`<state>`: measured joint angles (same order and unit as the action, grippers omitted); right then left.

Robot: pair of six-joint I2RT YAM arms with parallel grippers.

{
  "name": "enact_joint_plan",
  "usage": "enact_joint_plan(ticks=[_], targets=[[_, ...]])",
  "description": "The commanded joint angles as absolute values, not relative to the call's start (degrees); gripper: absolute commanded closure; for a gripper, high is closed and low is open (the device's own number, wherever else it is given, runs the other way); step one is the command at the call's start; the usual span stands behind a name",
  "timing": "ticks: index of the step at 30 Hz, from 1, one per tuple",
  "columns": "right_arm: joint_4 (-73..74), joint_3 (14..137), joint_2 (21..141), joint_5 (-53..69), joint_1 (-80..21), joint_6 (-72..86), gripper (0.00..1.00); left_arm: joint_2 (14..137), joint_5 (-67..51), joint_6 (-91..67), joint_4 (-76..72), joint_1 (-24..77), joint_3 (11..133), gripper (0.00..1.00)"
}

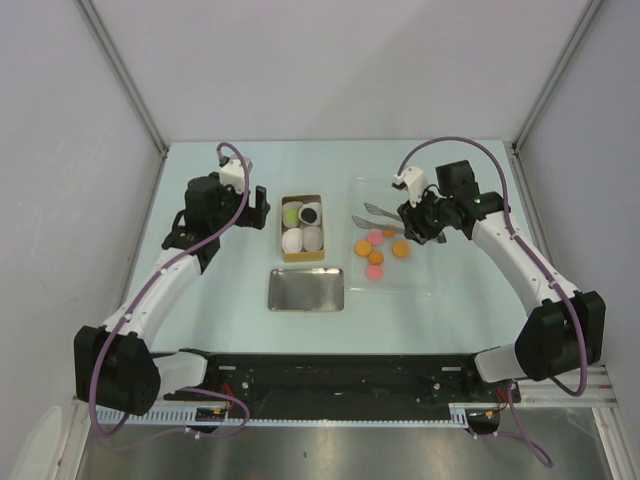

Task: Pack the cookies

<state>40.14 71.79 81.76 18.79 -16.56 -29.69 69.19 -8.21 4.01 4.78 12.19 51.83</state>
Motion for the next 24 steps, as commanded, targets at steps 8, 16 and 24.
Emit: enact_joint_plan(ticks=[8, 16, 24], targets=[[44.6, 64.3, 73.6, 23.6, -16.6, -35.0, 0.52, 67.2, -9.1, 4.0, 3.6, 11.9, 51.9, 0.13], [43.2, 61.2, 72.9, 23.1, -16.6, -35.2, 0.52, 67.1, -8.9, 4.0, 3.8, 11.9, 51.8, 0.13], [41.9, 60.0, 73.7, 22.2, -16.4, -35.3, 0.52, 67.2, -8.9, 4.3, 3.8, 11.9, 51.6, 0.13]])
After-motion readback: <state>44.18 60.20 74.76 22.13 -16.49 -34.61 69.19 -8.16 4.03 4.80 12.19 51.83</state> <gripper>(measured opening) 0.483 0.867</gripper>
